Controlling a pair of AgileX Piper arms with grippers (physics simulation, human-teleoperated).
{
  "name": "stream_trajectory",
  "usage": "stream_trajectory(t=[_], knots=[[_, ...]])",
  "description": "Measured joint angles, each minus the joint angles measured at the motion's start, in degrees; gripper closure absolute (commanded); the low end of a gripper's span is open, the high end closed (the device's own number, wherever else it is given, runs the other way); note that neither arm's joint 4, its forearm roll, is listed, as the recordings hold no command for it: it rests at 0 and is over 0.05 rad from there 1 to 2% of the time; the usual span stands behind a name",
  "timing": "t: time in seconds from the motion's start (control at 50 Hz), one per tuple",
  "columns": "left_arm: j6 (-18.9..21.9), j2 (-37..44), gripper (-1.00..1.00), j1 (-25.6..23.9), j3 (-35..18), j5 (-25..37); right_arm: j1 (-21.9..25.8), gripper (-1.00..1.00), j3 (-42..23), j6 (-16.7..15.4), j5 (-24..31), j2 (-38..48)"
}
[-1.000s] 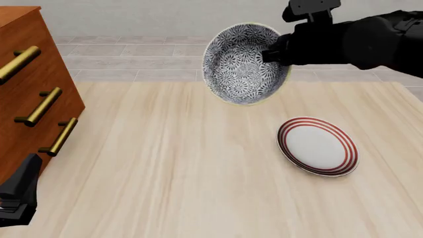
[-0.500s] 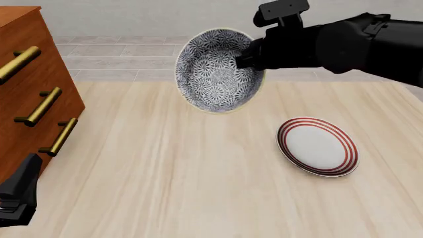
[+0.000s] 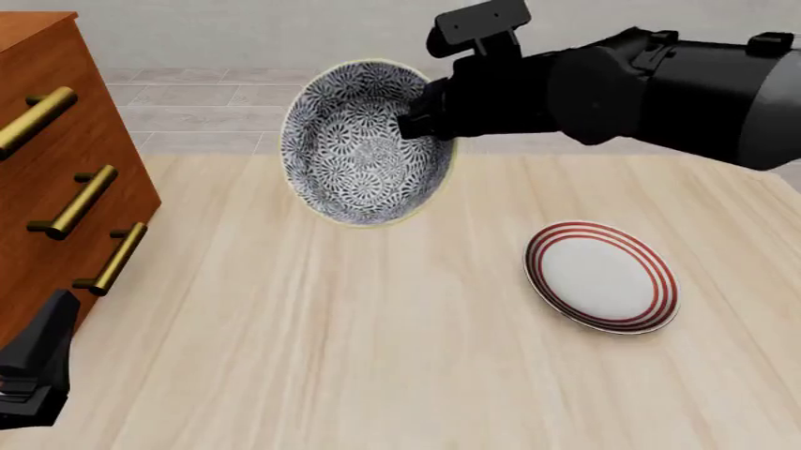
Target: Put the bowl on top of the cabinet.
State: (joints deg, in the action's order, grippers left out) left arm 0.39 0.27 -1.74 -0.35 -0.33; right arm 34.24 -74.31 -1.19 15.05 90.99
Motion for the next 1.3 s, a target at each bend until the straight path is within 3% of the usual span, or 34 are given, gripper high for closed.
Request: stream_trajectory(t=[0.64, 1.3], knots=[[-0.5, 1.4, -1.0, -0.9, -0.3, -0.5, 5.6, 1.0, -1.0, 0.7, -1.4, 1.2], [-5.9, 17.7, -1.0, -14.4, -13.0, -4.1, 6.4, 1.0, -1.5, 0.7, -2.1, 1.9]])
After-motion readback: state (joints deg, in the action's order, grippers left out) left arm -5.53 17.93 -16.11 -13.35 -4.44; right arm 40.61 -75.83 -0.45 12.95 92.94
